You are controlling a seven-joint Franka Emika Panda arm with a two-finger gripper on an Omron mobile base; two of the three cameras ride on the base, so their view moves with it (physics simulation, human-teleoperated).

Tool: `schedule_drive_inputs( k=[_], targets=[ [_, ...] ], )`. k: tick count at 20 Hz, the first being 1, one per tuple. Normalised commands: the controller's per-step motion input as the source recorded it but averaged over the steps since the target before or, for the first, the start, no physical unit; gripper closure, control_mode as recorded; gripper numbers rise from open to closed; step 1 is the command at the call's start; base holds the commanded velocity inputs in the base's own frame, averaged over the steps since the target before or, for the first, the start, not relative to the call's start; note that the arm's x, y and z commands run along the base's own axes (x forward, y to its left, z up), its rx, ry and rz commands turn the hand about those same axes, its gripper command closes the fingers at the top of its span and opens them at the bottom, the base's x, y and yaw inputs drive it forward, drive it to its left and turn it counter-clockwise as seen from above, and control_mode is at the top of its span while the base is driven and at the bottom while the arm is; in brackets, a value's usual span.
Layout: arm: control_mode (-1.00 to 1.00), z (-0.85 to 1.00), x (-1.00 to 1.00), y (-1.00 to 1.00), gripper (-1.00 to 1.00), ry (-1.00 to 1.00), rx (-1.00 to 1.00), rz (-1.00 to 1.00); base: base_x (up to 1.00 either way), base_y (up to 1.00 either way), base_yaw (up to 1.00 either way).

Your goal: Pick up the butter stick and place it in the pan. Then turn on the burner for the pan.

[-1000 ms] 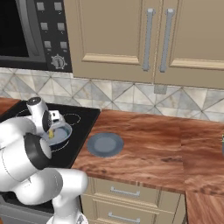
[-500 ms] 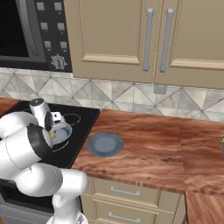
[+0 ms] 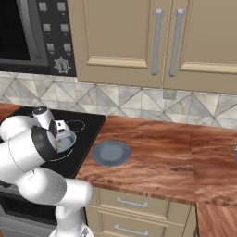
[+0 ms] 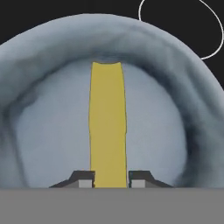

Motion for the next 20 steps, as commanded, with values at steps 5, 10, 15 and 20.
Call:
schedule_drive_inputs(
  k=[5, 10, 15, 20],
  targets=[
    [-1.0, 0.0, -0.02, 0.0, -1.0, -0.02, 0.0, 0.0, 0.0, 0.0, 0.0],
    [-1.0, 0.16, -0.25, 0.03, -1.0, -0.09, 0.0, 0.0, 0.0, 0.0, 0.0],
    [-1.0, 0.35, -0.53, 0.28, -1.0, -0.12, 0.0, 0.0, 0.0, 0.0, 0.0],
    [-1.0, 0.52, -0.6, 0.33, -1.0, -0.14, 0.0, 0.0, 0.0, 0.0, 0.0]
  ],
)
